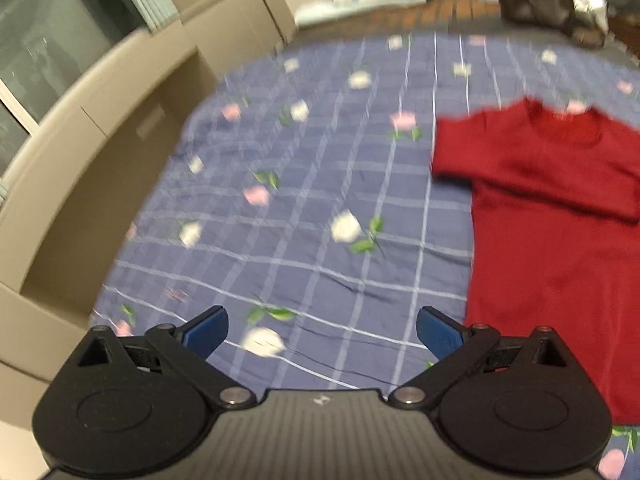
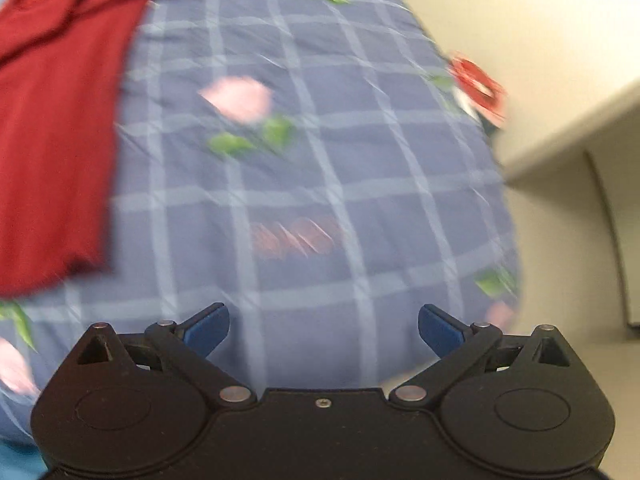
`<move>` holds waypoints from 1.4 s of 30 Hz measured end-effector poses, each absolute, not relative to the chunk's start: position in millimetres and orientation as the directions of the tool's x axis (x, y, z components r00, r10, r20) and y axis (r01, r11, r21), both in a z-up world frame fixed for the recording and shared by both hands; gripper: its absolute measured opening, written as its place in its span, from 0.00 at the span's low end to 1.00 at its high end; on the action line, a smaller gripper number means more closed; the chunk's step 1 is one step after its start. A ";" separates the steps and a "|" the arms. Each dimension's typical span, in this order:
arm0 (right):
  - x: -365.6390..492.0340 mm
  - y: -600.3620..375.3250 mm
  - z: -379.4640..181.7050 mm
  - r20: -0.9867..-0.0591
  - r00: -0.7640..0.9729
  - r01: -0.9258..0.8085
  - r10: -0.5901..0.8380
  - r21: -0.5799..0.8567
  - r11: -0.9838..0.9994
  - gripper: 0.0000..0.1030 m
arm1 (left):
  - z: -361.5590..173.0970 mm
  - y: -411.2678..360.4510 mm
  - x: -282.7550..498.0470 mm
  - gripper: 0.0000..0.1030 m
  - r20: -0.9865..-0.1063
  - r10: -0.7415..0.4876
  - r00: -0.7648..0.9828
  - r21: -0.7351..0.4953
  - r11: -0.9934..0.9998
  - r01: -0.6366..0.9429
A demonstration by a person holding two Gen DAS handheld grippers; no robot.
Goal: Fold small clothes
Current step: 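Move both tools back and over the hem of the red shirt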
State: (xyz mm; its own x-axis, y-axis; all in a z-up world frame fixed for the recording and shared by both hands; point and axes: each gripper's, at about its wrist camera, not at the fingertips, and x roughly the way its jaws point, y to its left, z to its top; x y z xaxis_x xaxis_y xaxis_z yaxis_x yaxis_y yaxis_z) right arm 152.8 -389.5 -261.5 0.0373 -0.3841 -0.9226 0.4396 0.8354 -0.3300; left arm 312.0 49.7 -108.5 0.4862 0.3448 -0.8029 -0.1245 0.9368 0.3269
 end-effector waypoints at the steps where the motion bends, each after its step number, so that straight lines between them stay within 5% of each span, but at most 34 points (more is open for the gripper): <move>1: 140.1 -390.9 -263.2 -0.916 0.016 0.443 -0.400 -0.352 0.825 0.98 | -94.5 53.7 302.8 0.99 -0.790 0.341 0.509 0.326 0.938 -0.122; 10: 54.1 -360.9 -254.8 -0.890 0.038 0.435 -0.455 -0.395 0.809 0.99 | -0.9 55.7 223.7 1.00 -0.713 0.242 0.657 0.283 0.958 -0.046; 25: 110.1 -221.5 -219.2 -0.824 0.466 -0.207 -0.323 -0.456 0.866 0.97 | -101.4 -2.6 207.8 1.00 -0.834 0.177 0.523 0.292 0.945 0.146; 33: 151.0 -191.2 -250.7 -0.849 0.477 -0.478 -0.228 -0.469 0.743 0.84 | -134.2 -21.6 231.9 1.00 -0.863 0.144 0.484 0.233 0.964 0.128; 42: 187.2 -204.5 -286.4 -0.852 0.434 -0.534 -0.293 -0.505 0.679 0.80 | -174.0 -64.6 269.3 1.00 -0.909 0.149 0.390 0.235 0.954 0.184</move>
